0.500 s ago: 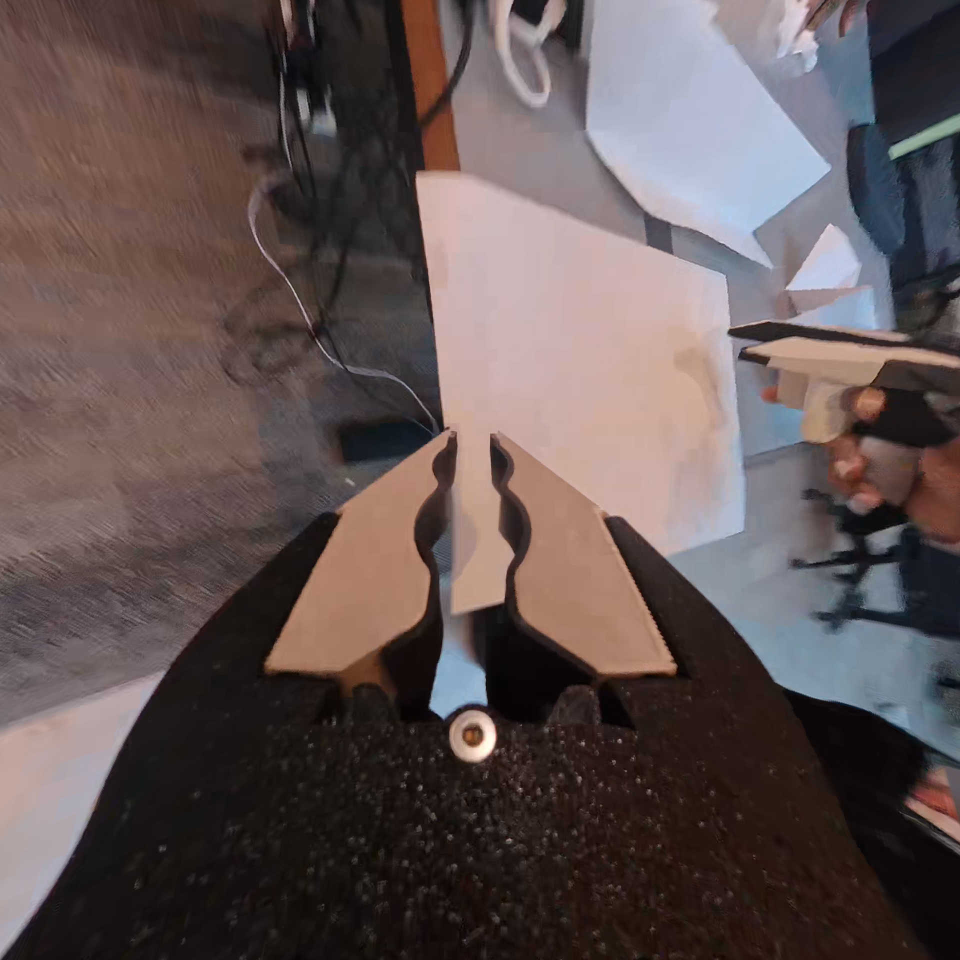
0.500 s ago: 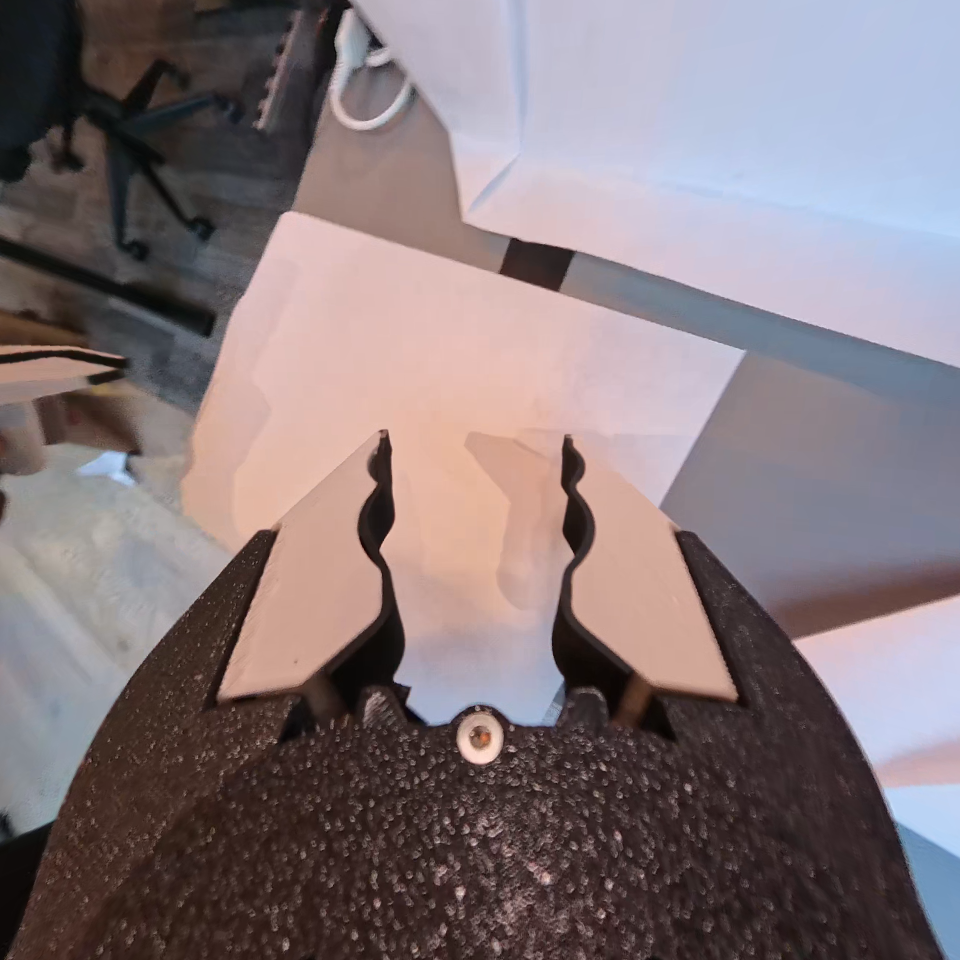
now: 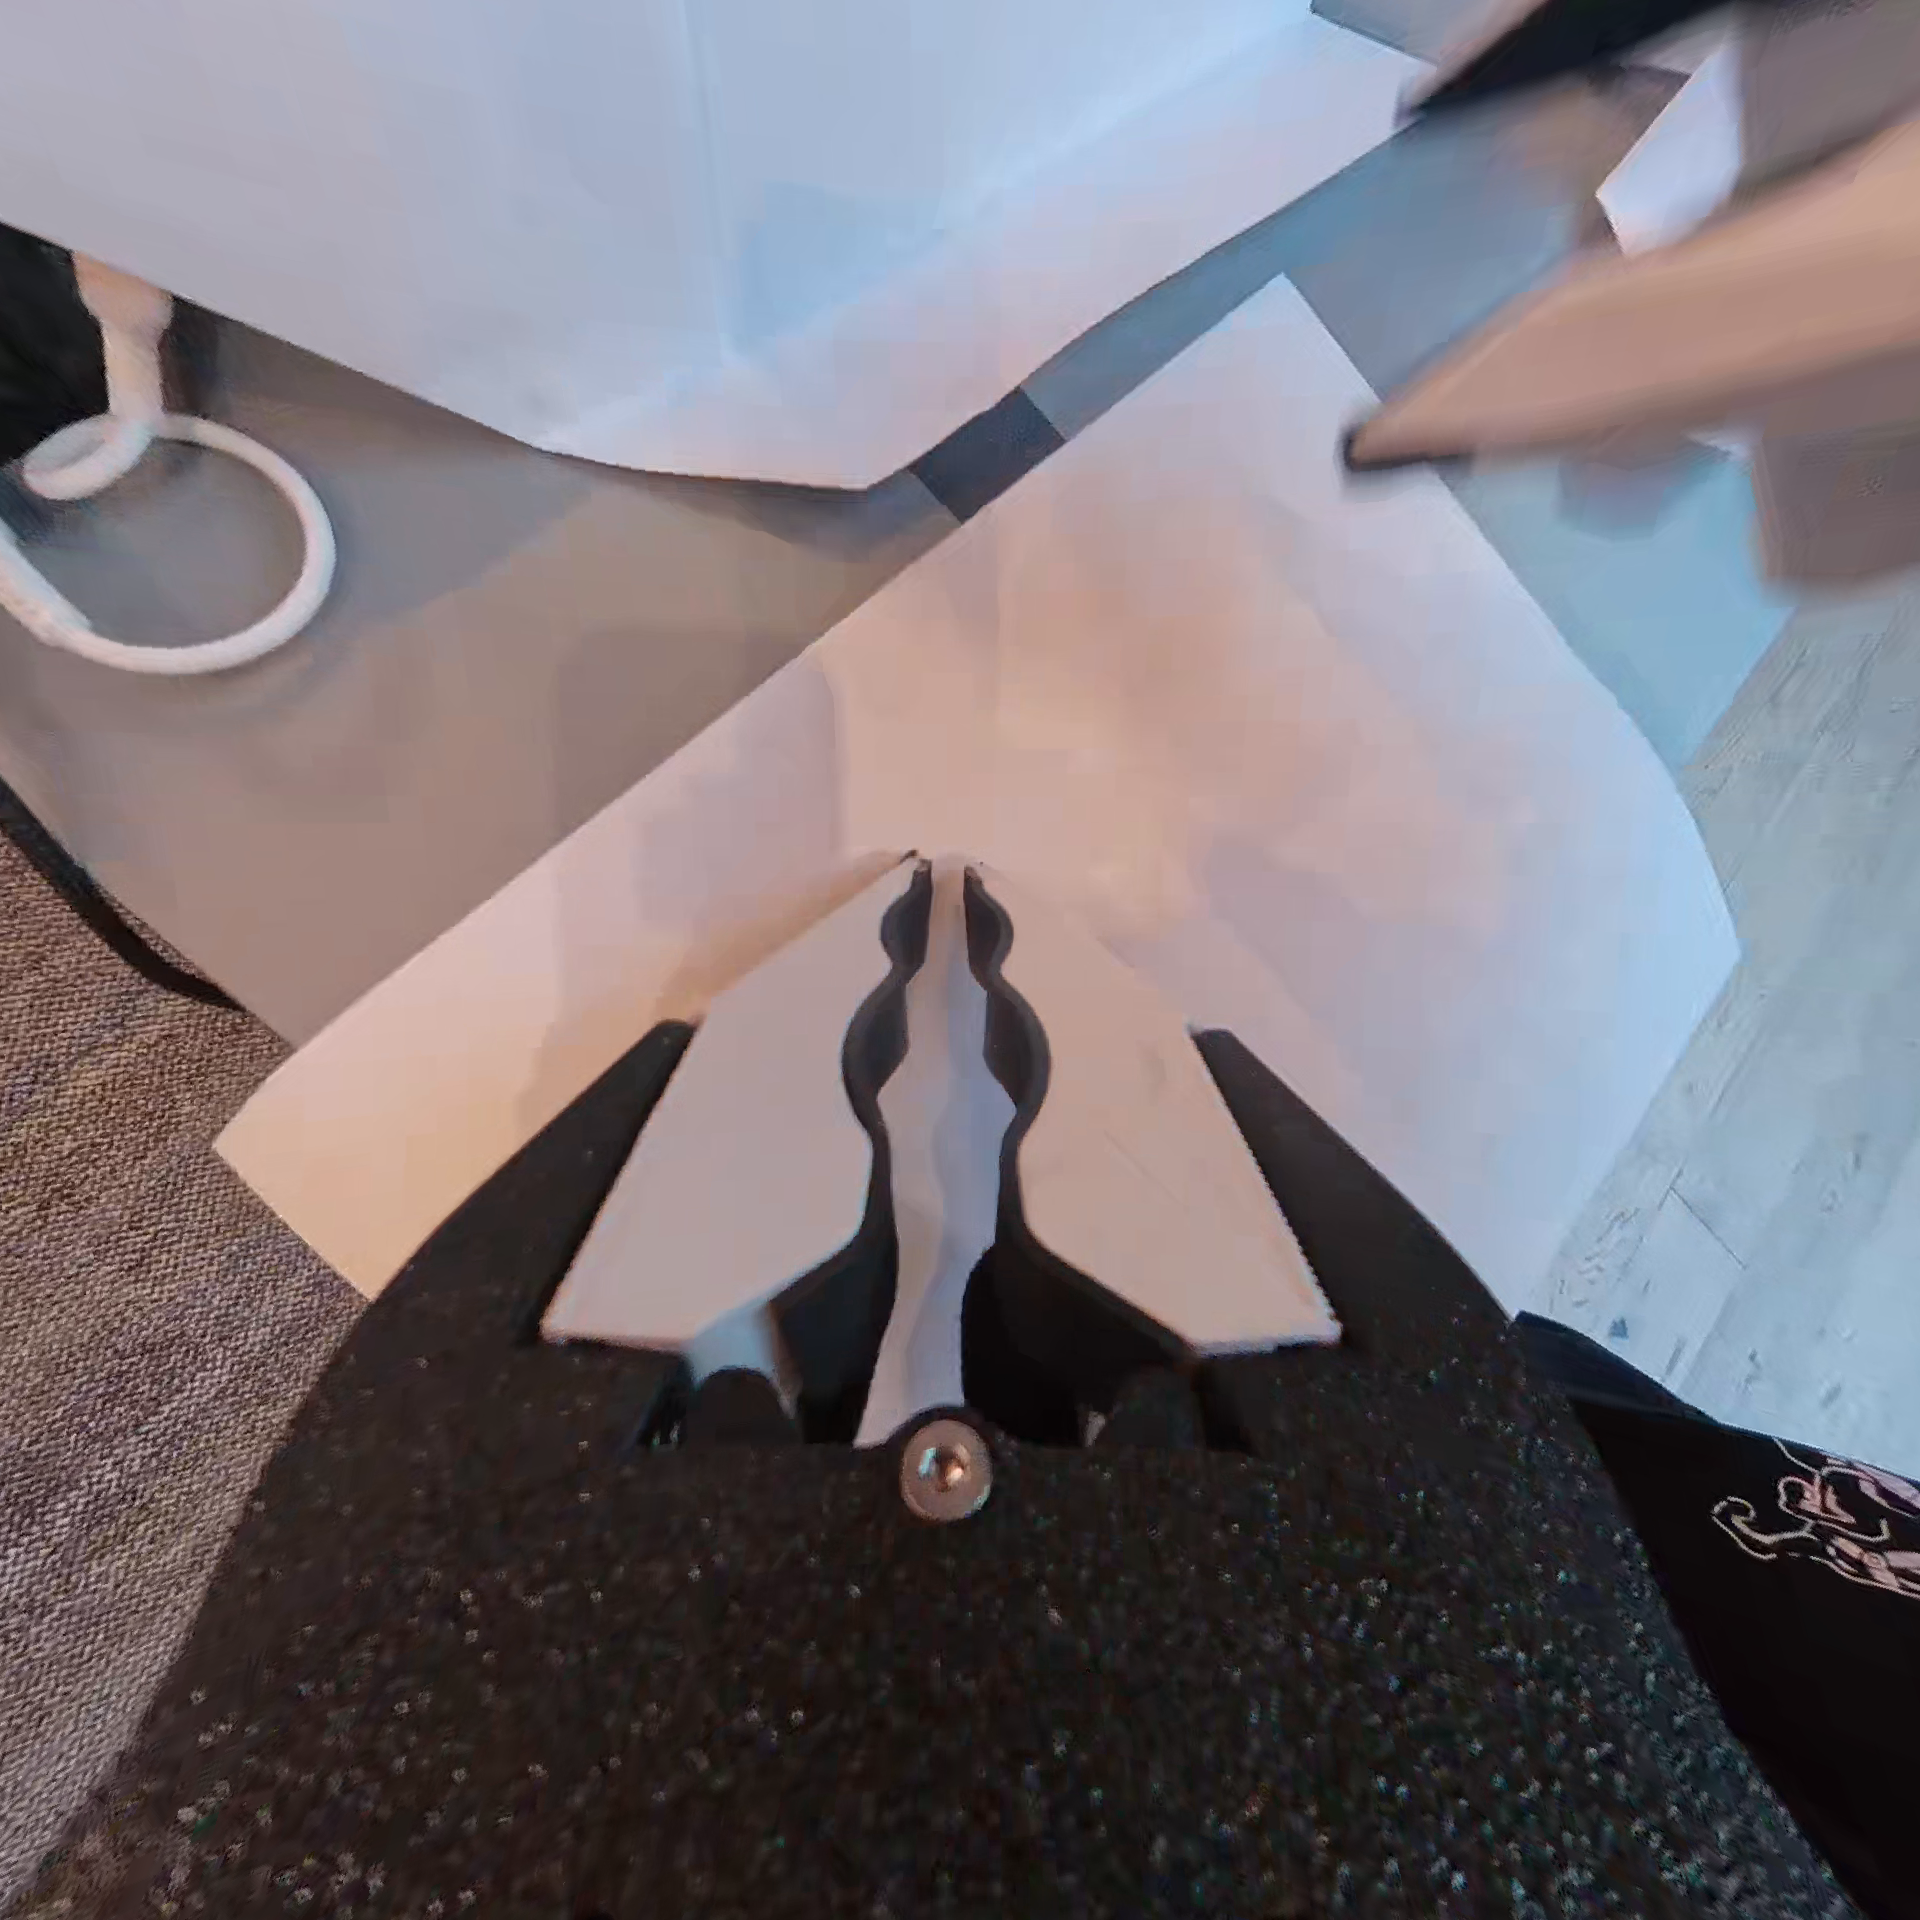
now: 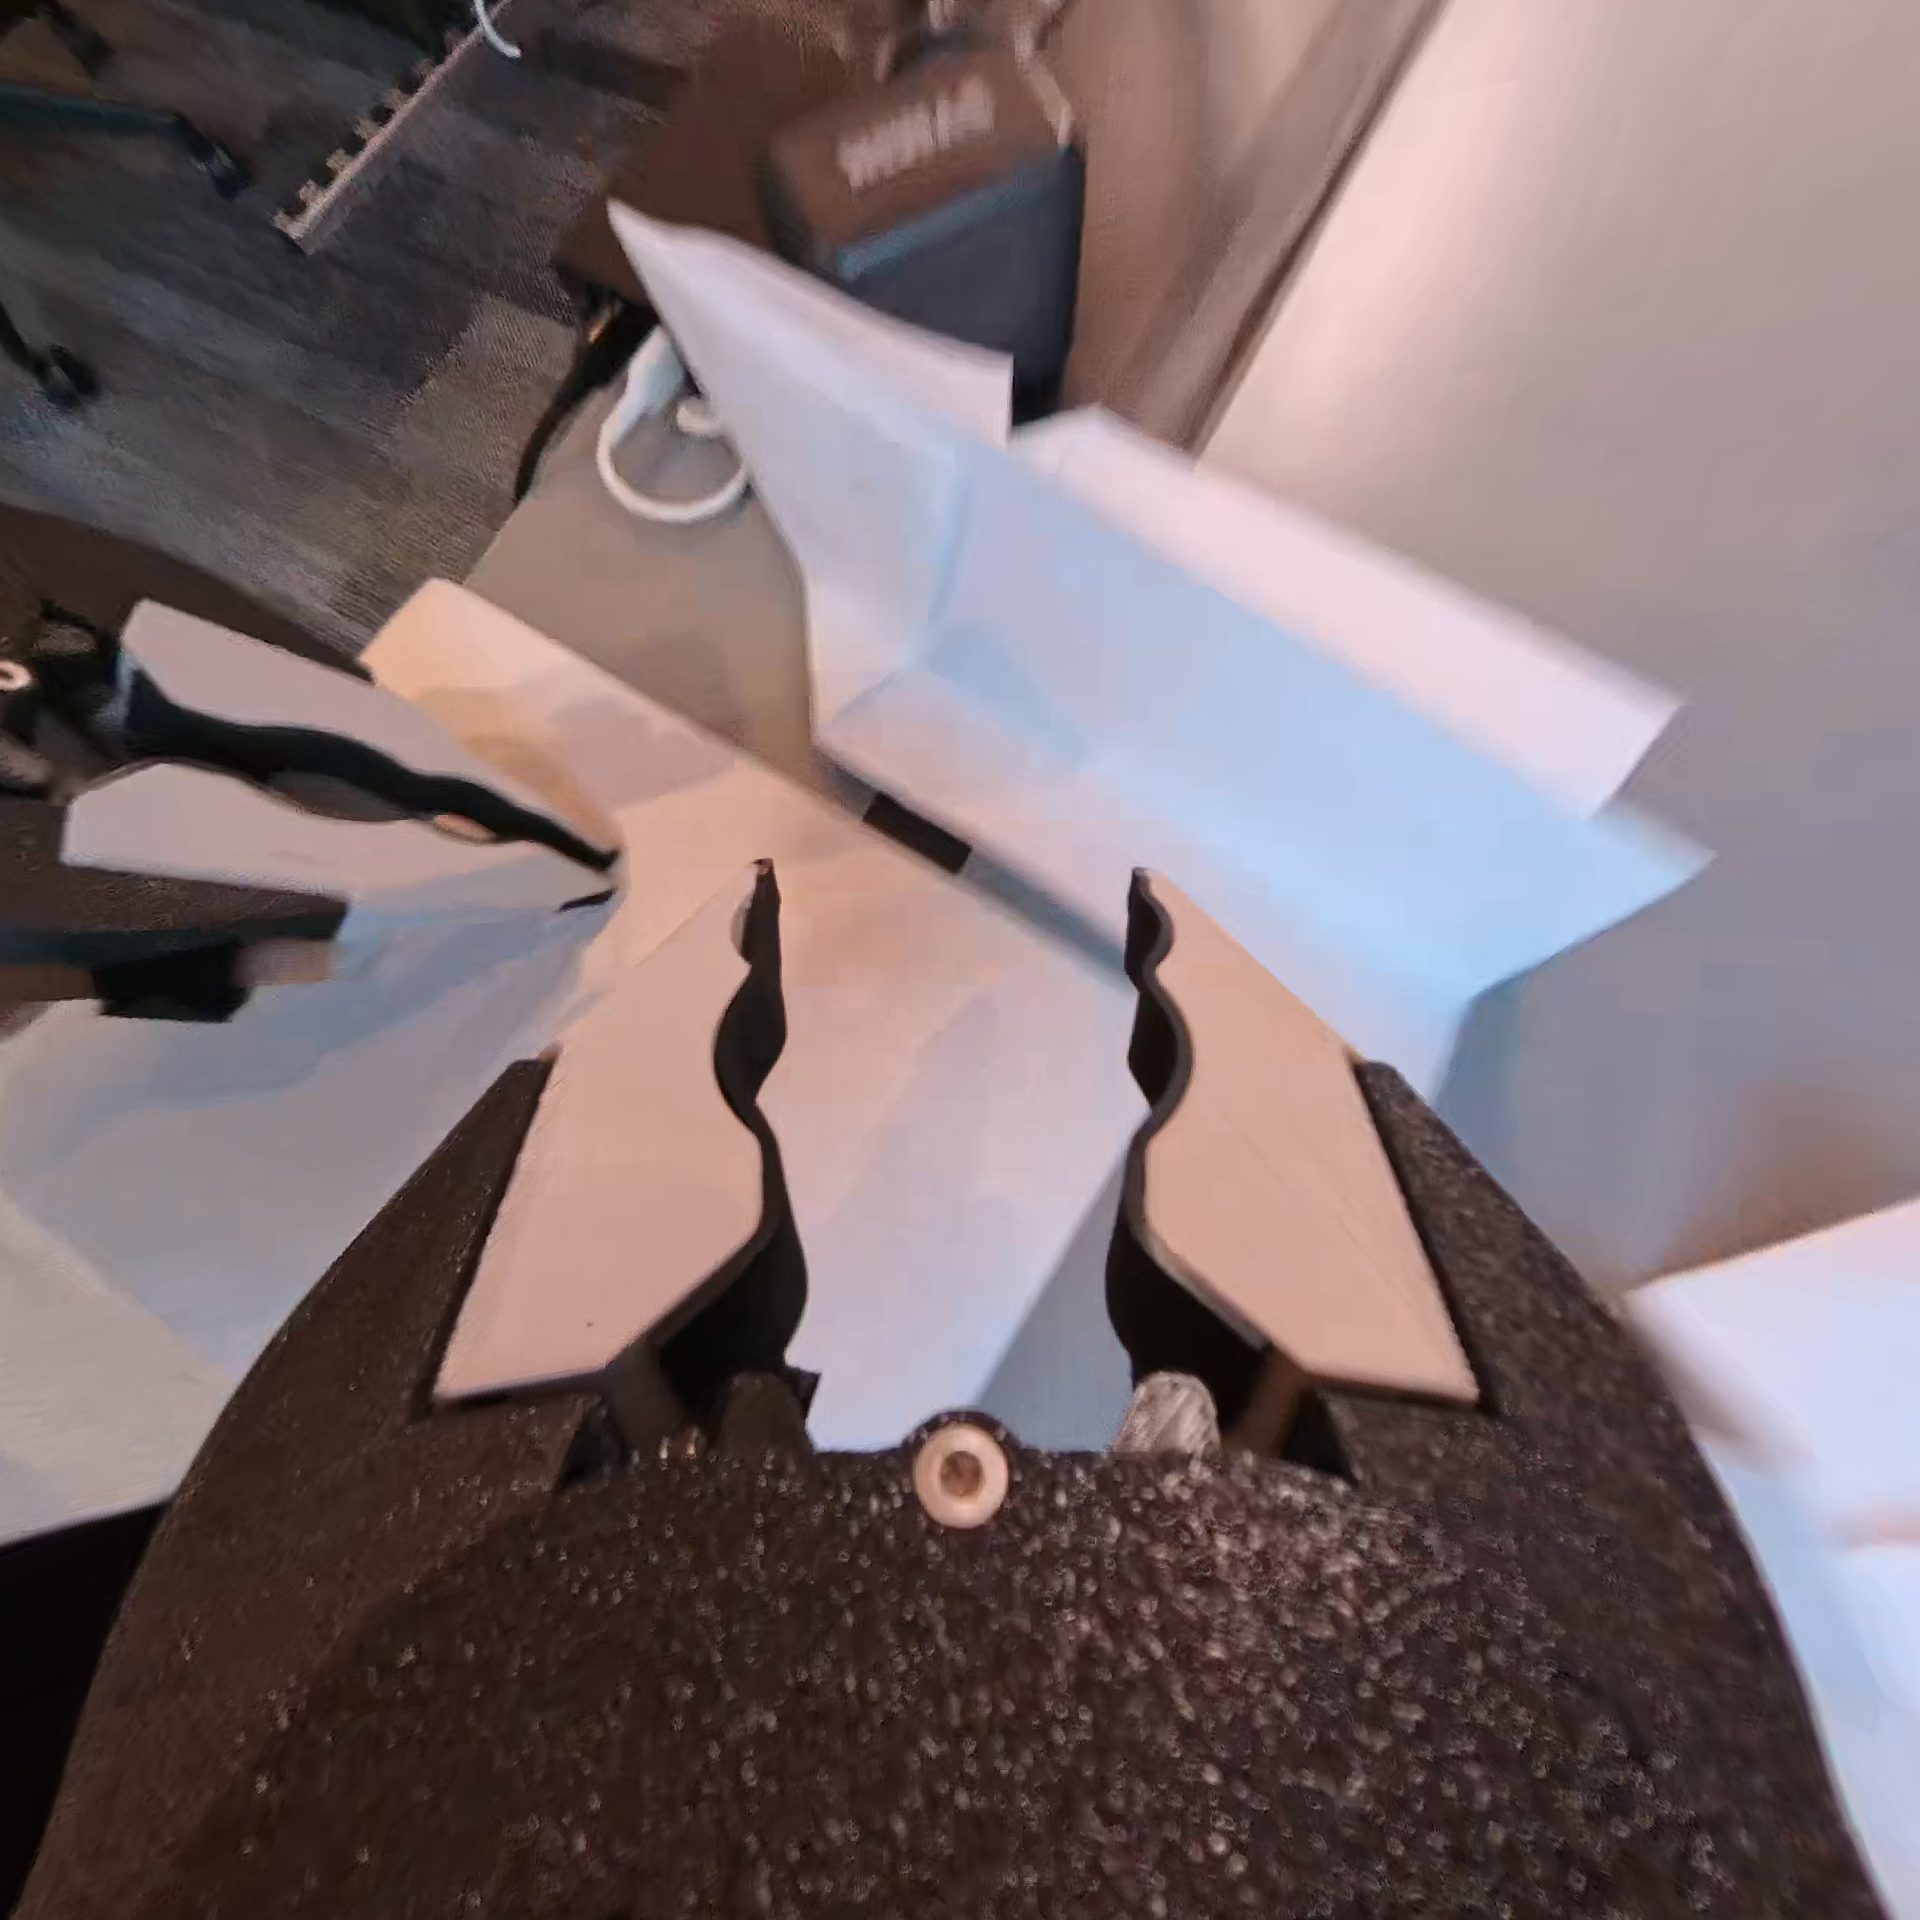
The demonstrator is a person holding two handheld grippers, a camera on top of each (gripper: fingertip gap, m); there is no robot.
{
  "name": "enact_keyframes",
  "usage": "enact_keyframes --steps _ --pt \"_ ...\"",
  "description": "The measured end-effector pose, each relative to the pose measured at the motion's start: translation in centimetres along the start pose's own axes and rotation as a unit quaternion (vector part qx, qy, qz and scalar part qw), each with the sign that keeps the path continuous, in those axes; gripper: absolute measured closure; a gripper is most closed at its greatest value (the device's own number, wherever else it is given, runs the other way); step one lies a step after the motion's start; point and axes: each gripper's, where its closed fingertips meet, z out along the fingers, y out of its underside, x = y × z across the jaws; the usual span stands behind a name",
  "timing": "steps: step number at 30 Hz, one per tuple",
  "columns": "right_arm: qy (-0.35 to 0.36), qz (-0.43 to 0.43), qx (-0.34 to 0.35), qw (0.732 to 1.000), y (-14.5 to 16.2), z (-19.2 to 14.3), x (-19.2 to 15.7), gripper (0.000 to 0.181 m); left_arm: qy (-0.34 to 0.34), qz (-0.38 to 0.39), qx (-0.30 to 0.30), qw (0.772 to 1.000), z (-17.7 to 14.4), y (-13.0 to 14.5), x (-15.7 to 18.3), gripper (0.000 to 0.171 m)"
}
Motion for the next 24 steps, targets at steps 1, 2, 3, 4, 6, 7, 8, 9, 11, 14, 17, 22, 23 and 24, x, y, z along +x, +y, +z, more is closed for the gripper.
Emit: enact_keyframes --steps 1,2,3,4,6,7,8,9,11,14,17,22,23,24 --pt "0.000 -0.046 -0.001 0.999 -1.7 -0.1 1.3 0.117 0.000 0.001 -0.002 1.000 0.0 0.0 0.0 0.167" --pt "-0.007 -0.089 -0.011 0.996 -3.2 0.2 2.4 0.119 -0.002 0.006 -0.004 1.000 0.0 0.0 -0.1 0.169" --pt "-0.015 -0.128 -0.027 0.991 -4.5 0.8 3.5 0.119 -0.002 0.010 -0.005 1.000 0.0 0.0 -0.1 0.170" --pt "-0.029 -0.162 -0.053 0.985 -5.4 1.7 4.4 0.117 -0.001 0.013 -0.005 1.000 0.0 0.1 -0.2 0.171" --pt "-0.060 -0.218 -0.118 0.967 -5.7 4.1 5.5 0.114 0.003 0.014 -0.005 1.000 -0.1 0.1 -0.2 0.171" --pt "-0.073 -0.243 -0.149 0.956 -5.1 5.4 5.8 0.116 0.002 0.013 -0.004 1.000 -0.1 0.1 -0.3 0.171" --pt "-0.090 -0.267 -0.179 0.943 -4.2 6.5 5.9 0.124 0.002 0.011 -0.003 1.000 -0.1 0.1 -0.3 0.171" --pt "-0.112 -0.290 -0.203 0.929 -3.2 7.3 5.7 0.143 0.001 0.009 -0.003 1.000 0.0 0.1 -0.3 0.171" --pt "-0.109 -0.331 -0.182 0.919 -4.0 7.6 5.5 0.181 -0.004 0.004 -0.005 1.000 -0.1 0.1 -0.3 0.171" --pt "-0.101 -0.300 -0.111 0.942 -8.2 3.7 4.9 0.181 -0.006 -0.013 -0.010 1.000 -0.1 0.1 -0.3 0.171" --pt "-0.047 -0.233 -0.088 0.967 -10.0 -4.3 8.0 0.181 -0.006 -0.023 -0.010 1.000 0.0 0.0 -0.3 0.171" --pt "0.084 -0.029 -0.189 0.978 0.4 -16.5 22.6 0.181 -0.014 -0.031 -0.018 0.999 0.1 -0.2 -0.2 0.171" --pt "0.110 0.009 -0.216 0.970 3.7 -18.1 25.6 0.181 -0.016 -0.031 -0.020 0.999 0.2 -0.3 -0.1 0.171" --pt "0.132 0.042 -0.242 0.960 7.0 -19.3 28.2 0.181 -0.018 -0.030 -0.022 0.999 0.3 -0.3 -0.1 0.171"
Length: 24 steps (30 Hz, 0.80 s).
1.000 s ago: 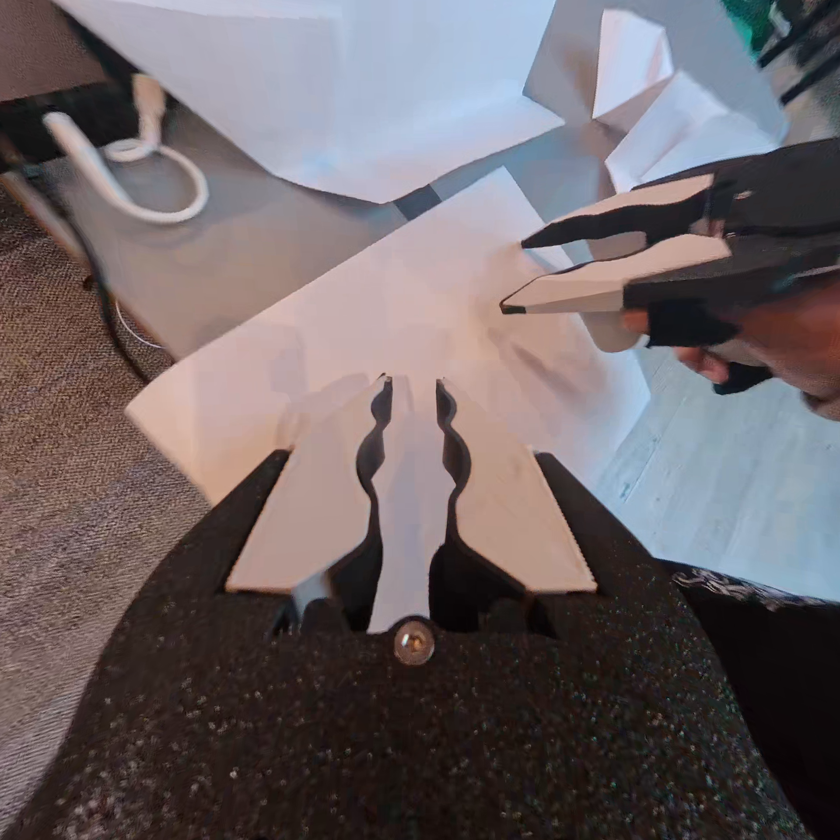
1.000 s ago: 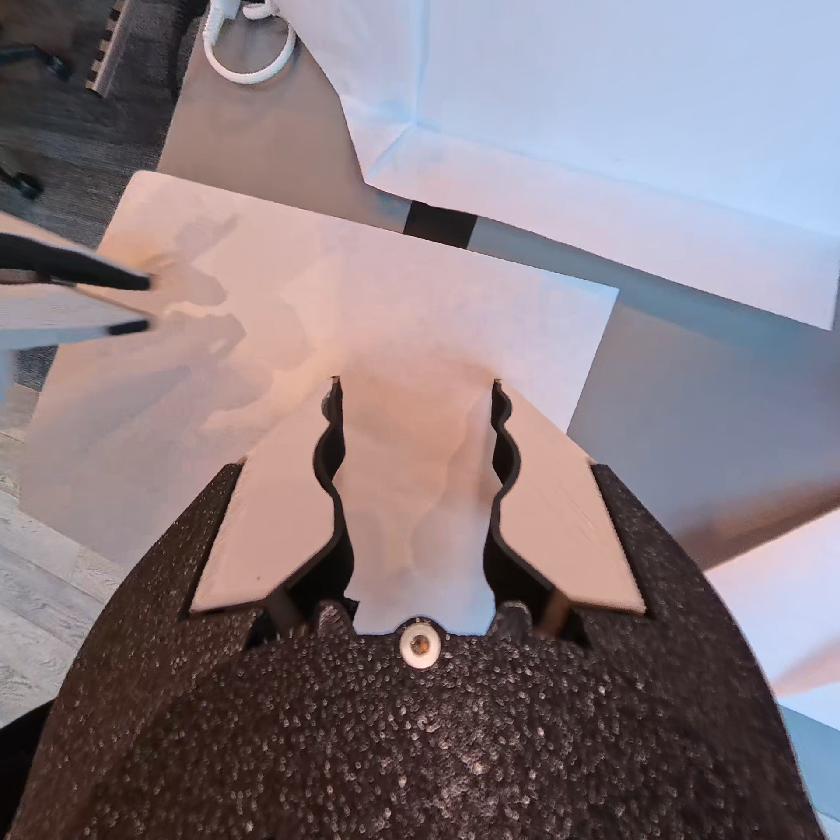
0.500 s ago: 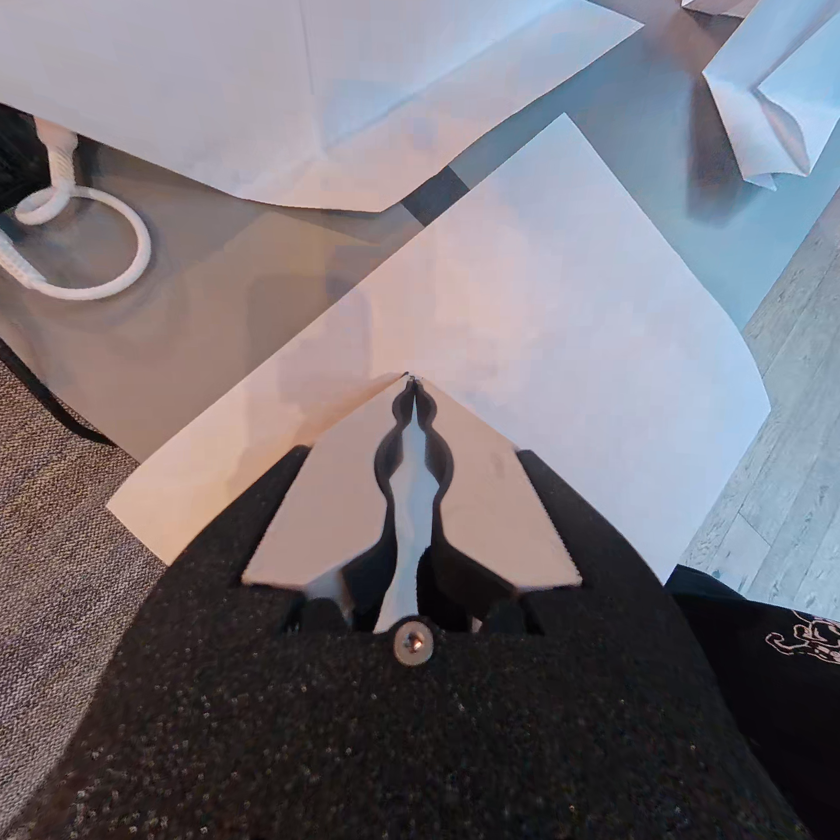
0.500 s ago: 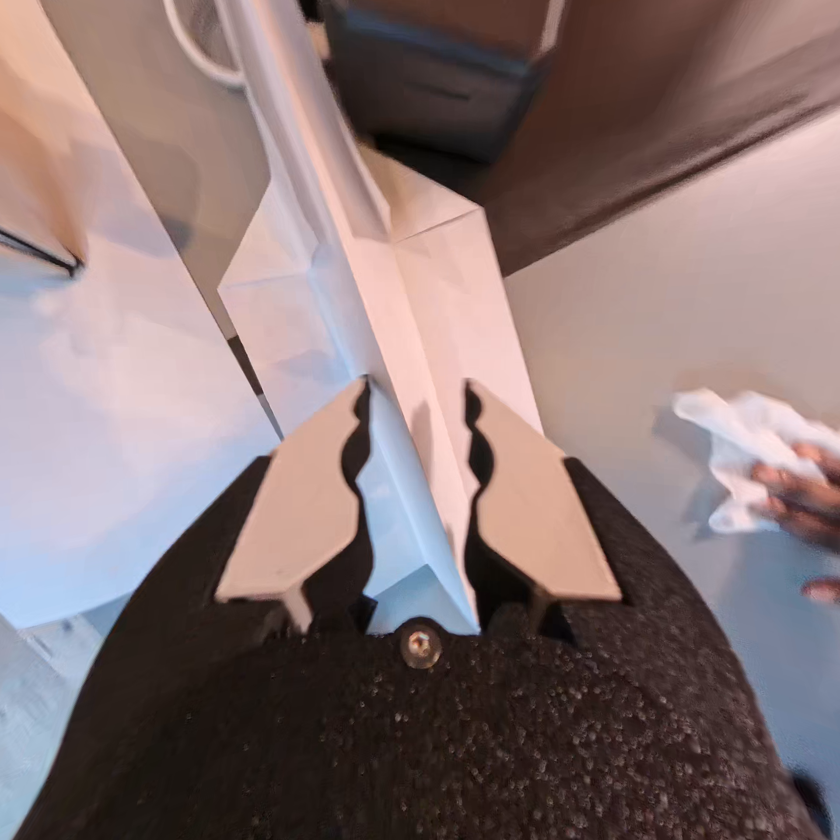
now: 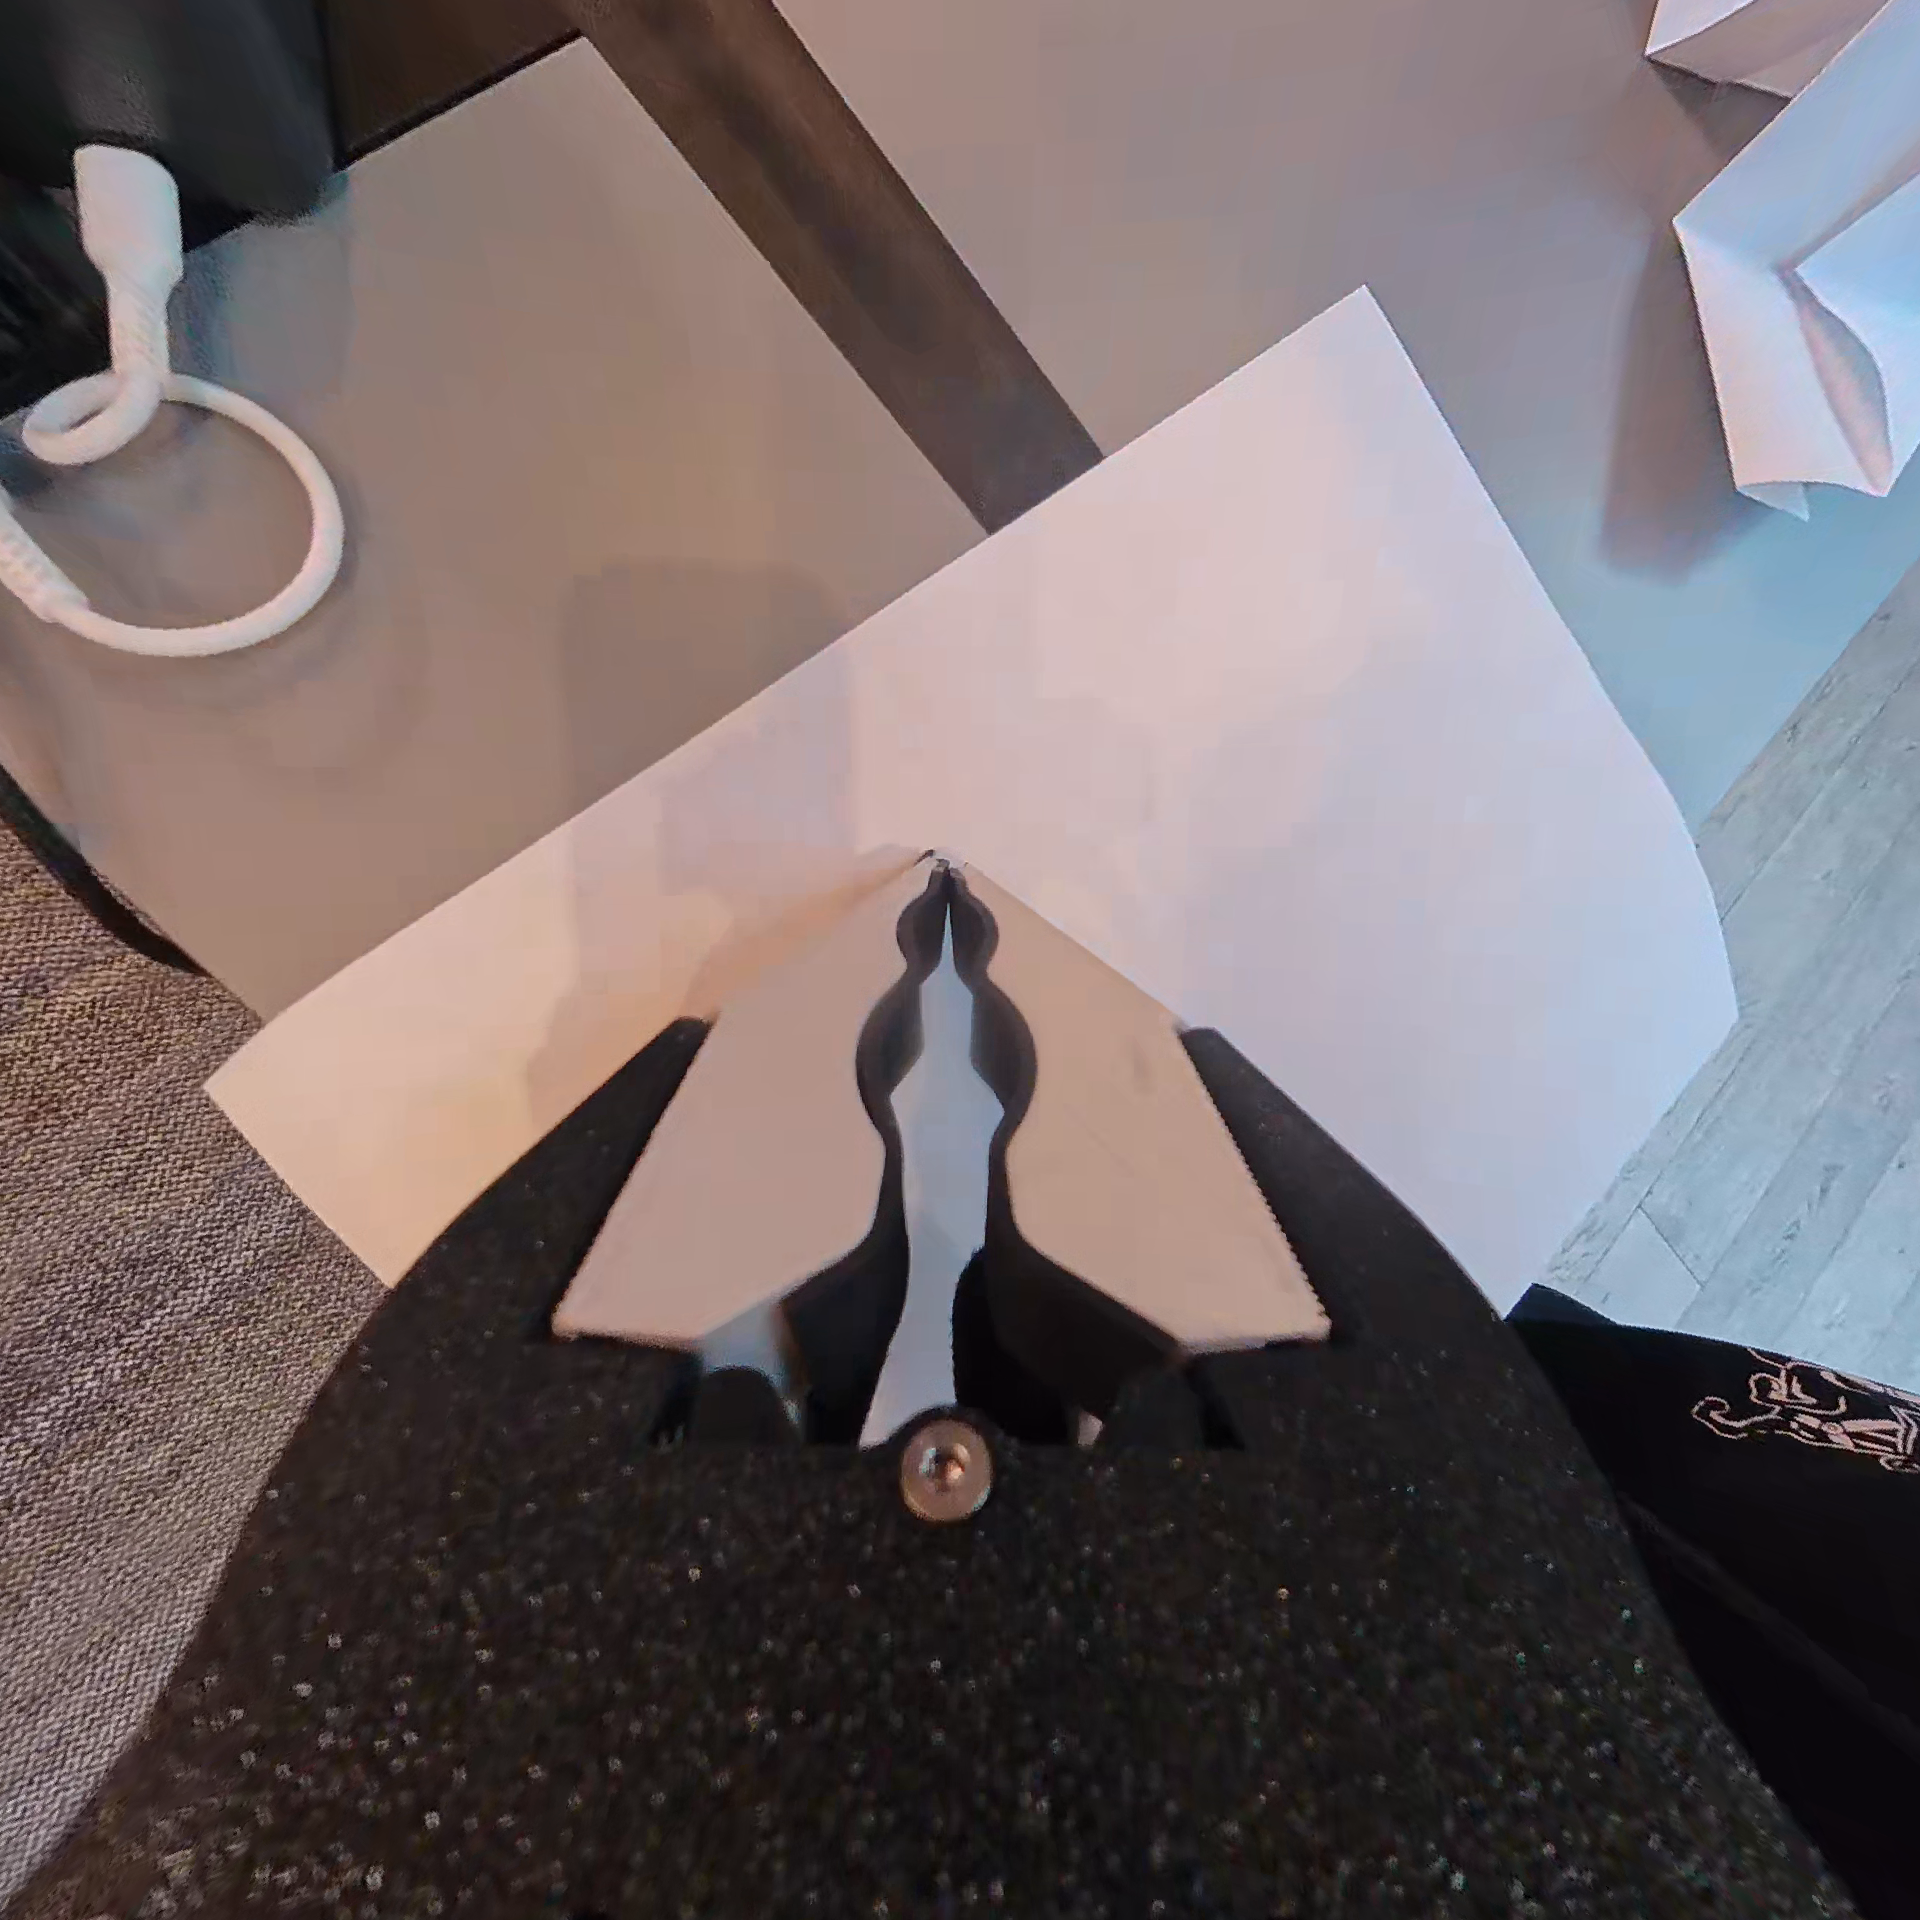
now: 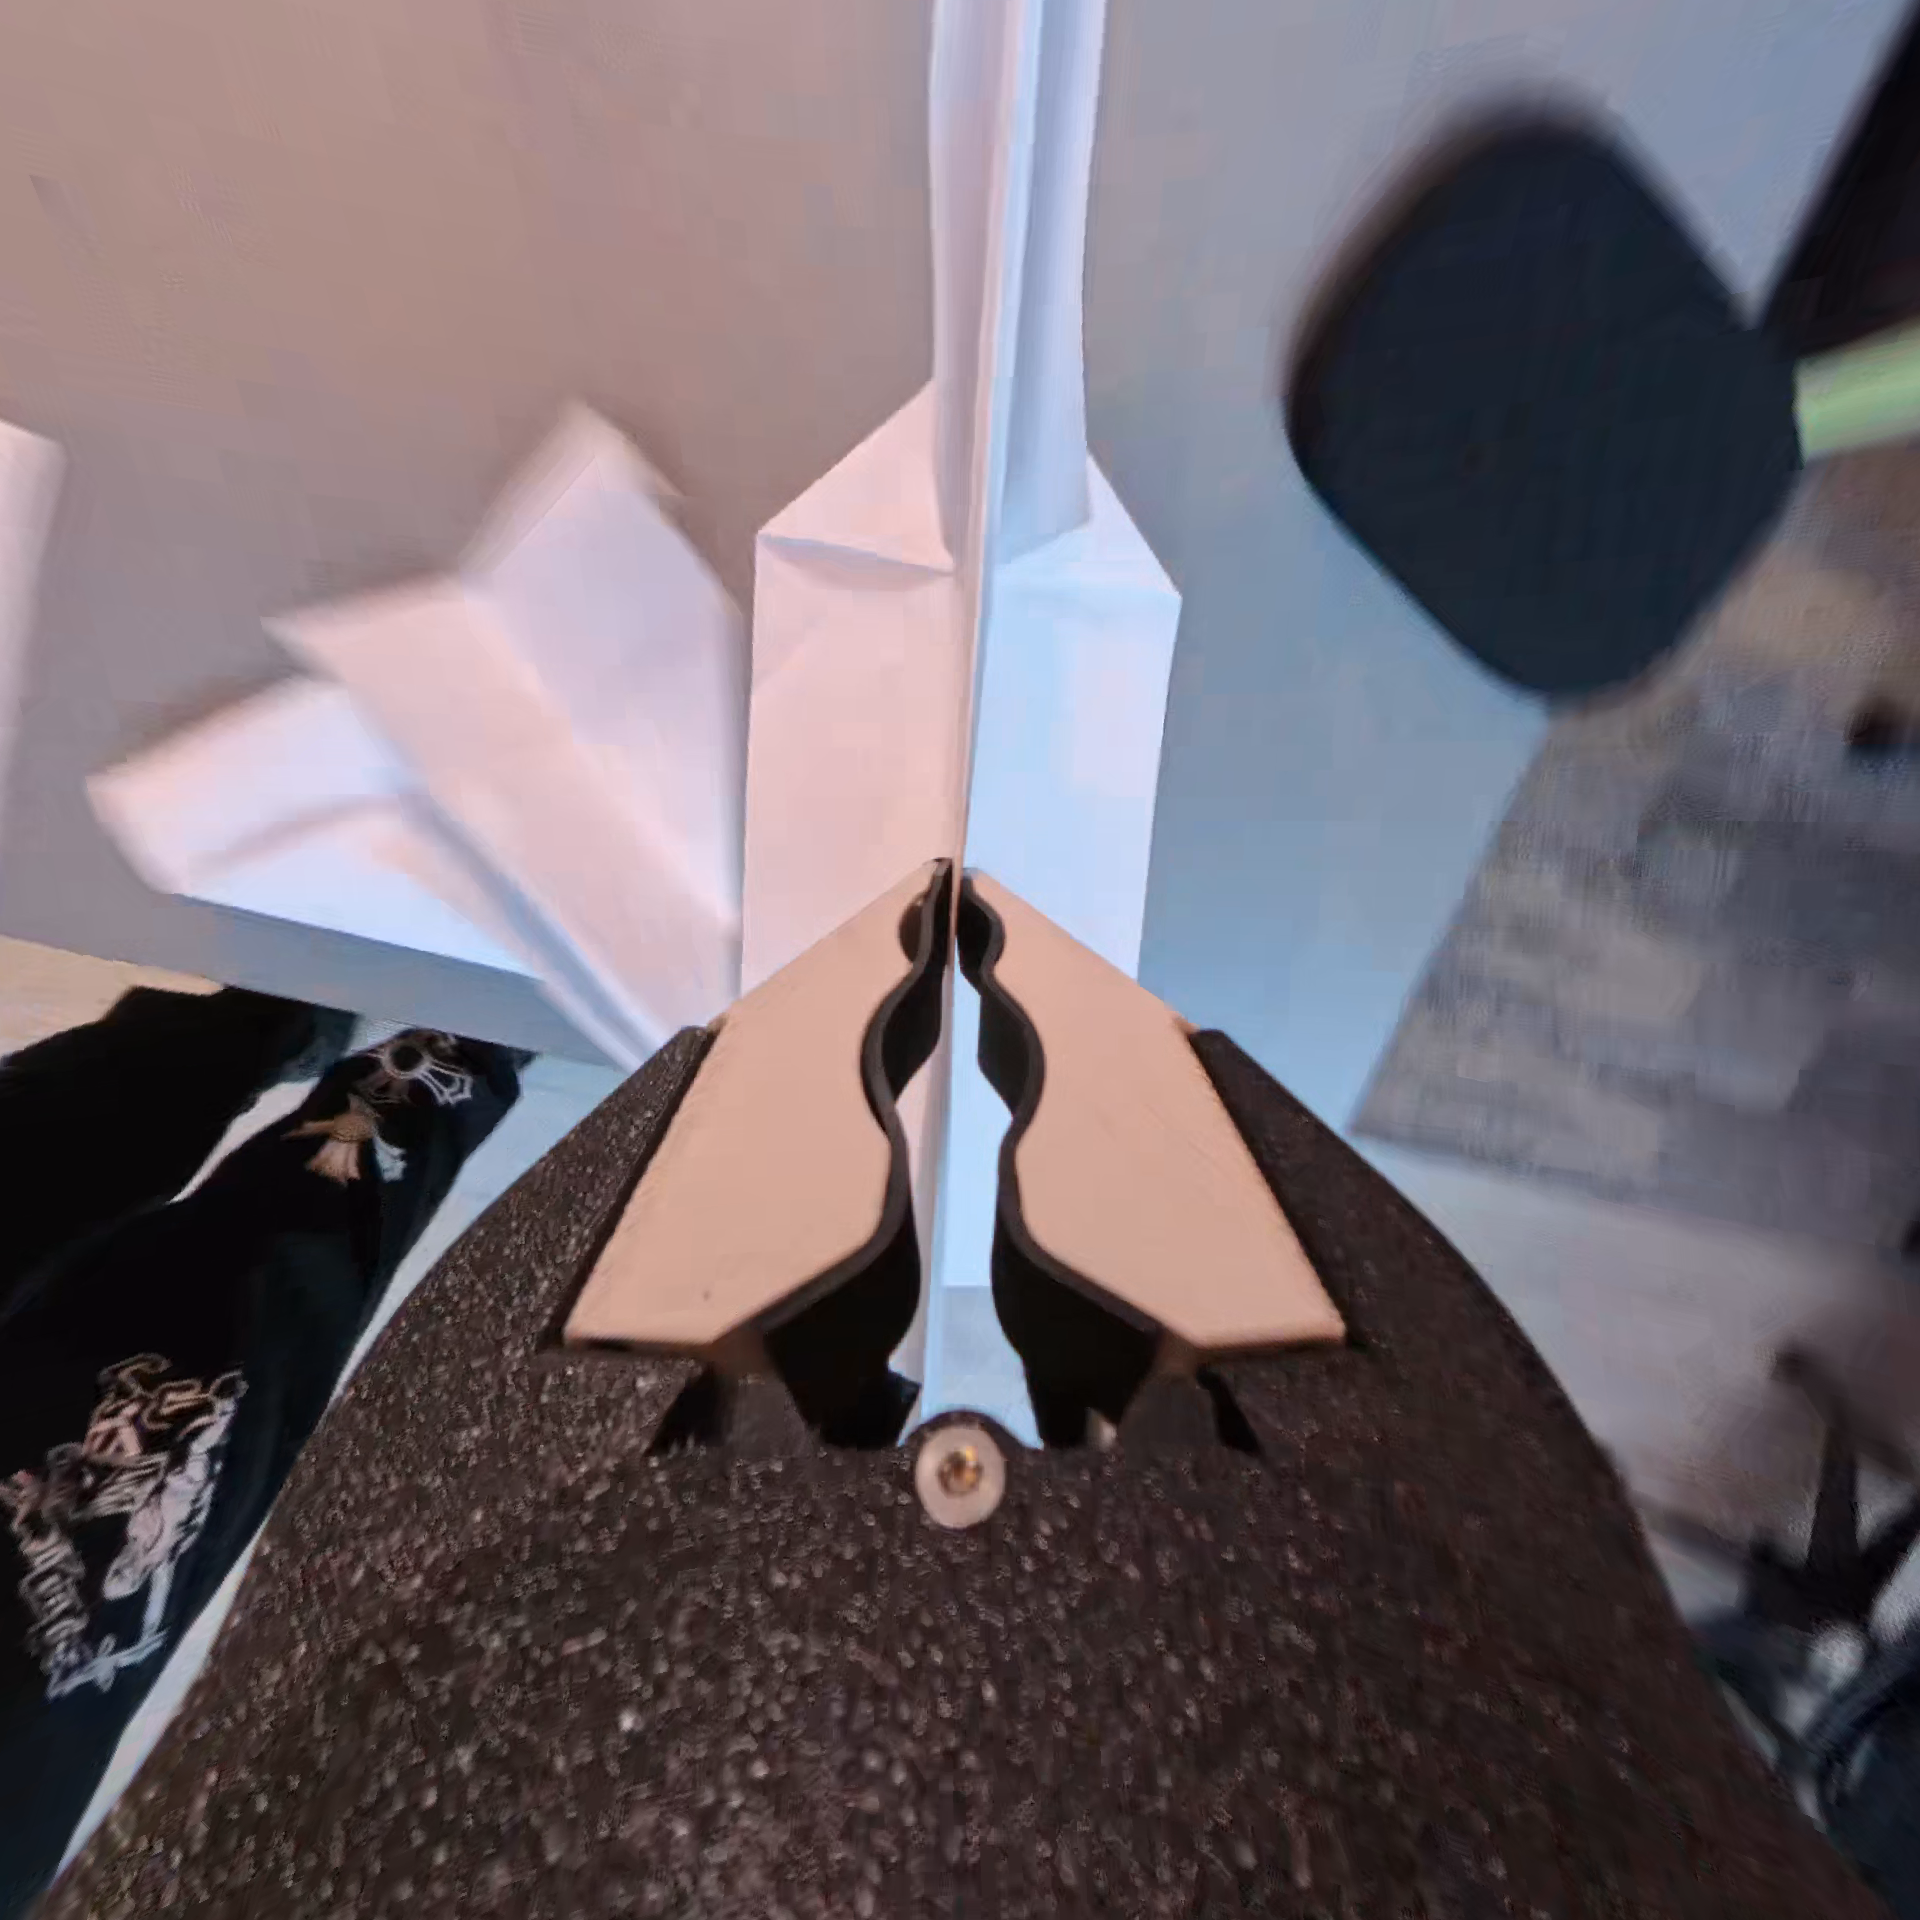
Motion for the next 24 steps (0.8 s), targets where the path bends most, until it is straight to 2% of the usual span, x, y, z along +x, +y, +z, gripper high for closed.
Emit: enact_keyframes --steps 3,6,7,9,12,14,17,19,21,23,24 --pt "0.028 0.101 -0.046 0.993 6.8 4.5 6.0 0.181 -0.007 -0.001 -0.003 1.000 0.3 -0.4 0.2 0.171" --pt "0.068 0.126 -0.068 0.987 10.2 8.9 8.9 0.181 -0.016 -0.002 -0.006 1.000 0.6 -0.7 0.4 0.171" --pt "0.071 0.143 -0.056 0.986 10.3 9.8 9.3 0.179 -0.020 -0.003 -0.009 1.000 0.7 -0.9 0.4 0.171" --pt "0.088 0.170 -0.020 0.981 9.5 9.8 10.2 0.144 -0.028 -0.007 -0.014 0.999 0.9 -1.1 0.5 0.171" --pt "0.104 0.143 0.092 0.980 5.4 4.9 9.1 0.123 -0.036 -0.016 -0.020 0.999 1.1 -1.4 0.5 0.171" --pt "0.046 0.125 0.178 0.975 2.5 0.5 4.0 0.126 -0.037 -0.017 -0.016 0.999 1.1 -1.4 0.5 0.171" --pt "-0.139 0.141 0.250 0.948 0.7 -3.2 -9.3 0.132 -0.031 -0.018 -0.005 0.999 1.0 -1.3 0.6 0.171" --pt "-0.222 0.145 0.251 0.931 1.3 -2.8 -17.6 0.133 -0.015 -0.033 -0.006 0.999 0.9 -1.2 0.8 0.171" --pt "-0.266 0.161 0.251 0.917 1.3 -1.0 -23.5 0.133 0.018 -0.054 0.004 0.998 0.5 -1.7 1.7 0.165" --pt "-0.291 0.183 0.259 0.903 0.0 1.0 -27.2 0.130 0.028 -0.043 0.029 0.998 -0.2 -2.9 2.2 0.164" --pt "-0.282 0.178 0.263 0.905 -0.7 2.3 -28.2 0.130 0.034 -0.036 0.033 0.998 -0.2 -3.3 2.7 0.163"
